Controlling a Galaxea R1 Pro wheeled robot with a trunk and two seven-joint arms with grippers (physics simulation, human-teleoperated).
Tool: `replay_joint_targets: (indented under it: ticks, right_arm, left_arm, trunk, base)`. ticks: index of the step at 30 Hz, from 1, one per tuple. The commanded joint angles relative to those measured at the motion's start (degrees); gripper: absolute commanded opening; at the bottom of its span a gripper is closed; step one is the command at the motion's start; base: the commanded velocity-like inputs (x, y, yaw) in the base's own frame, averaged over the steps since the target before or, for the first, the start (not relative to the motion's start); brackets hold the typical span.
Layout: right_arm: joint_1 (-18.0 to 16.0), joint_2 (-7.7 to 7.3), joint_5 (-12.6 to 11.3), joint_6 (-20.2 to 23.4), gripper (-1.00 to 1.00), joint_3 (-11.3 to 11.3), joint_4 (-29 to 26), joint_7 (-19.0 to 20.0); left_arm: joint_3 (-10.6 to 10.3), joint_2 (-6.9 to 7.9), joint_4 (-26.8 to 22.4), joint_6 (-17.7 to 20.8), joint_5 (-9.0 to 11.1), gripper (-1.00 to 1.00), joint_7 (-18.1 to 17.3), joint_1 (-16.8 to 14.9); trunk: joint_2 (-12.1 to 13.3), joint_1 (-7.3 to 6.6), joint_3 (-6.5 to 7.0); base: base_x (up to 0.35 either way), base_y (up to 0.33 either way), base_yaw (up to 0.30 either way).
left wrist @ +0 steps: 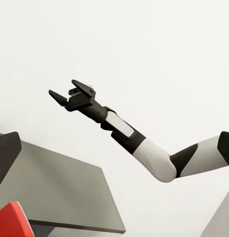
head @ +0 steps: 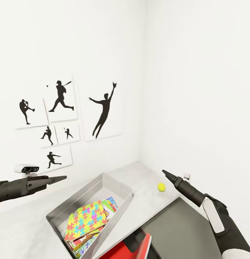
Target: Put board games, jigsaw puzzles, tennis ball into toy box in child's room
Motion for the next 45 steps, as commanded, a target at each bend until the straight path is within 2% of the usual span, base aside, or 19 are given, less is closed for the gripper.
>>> replay_joint_targets:
  ticks: [1, 45]
  right_arm:
    - [-0.02, 0.00, -0.31, 0.40, 1.00, -0.05, 0.02, 0.04]
    - [-0.02, -0.09, -0.21, 0.40, 1.00, -0.13, 0.19, 0.15]
  left_arm:
    - [0.01, 0.01, 0.00, 0.61, -0.02, 1.00, -0.22, -0.02]
    - [0.11, 0.01, 0.00, 0.59, -0.02, 1.00, -0.22, -0.02]
  trunk:
    - [-0.05, 0.03, -0.03]
    - [-0.05, 0.03, -0.03]
  base:
    - [0.034, 0.000, 0.000]
    - [0.017, 0.000, 0.000]
